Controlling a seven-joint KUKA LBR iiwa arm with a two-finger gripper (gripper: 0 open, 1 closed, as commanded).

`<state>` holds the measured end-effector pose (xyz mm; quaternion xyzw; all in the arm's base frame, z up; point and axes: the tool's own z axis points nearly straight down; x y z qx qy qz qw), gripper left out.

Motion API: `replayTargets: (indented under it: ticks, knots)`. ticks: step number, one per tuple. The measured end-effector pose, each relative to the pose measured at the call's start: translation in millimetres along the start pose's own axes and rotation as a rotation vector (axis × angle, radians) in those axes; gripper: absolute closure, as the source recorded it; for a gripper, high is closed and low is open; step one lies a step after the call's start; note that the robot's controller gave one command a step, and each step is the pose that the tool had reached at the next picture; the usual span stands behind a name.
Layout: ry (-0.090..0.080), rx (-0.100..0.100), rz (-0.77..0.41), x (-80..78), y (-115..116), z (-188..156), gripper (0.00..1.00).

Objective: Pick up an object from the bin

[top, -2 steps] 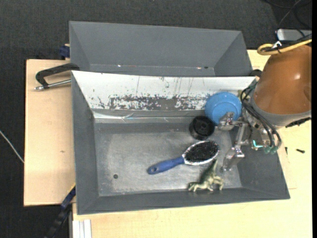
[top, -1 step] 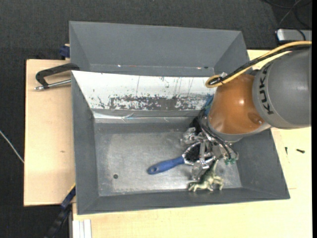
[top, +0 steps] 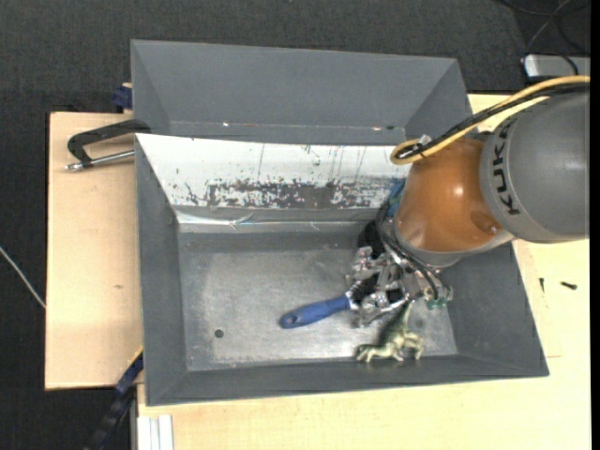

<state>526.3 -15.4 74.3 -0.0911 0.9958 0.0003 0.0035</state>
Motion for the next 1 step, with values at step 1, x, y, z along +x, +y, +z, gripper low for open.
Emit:
replayTargets:
  ticks: [1]
  knots:
    - [-0.006,0.004,-0.065,-7.9,-33.3,-141.3,1.00]
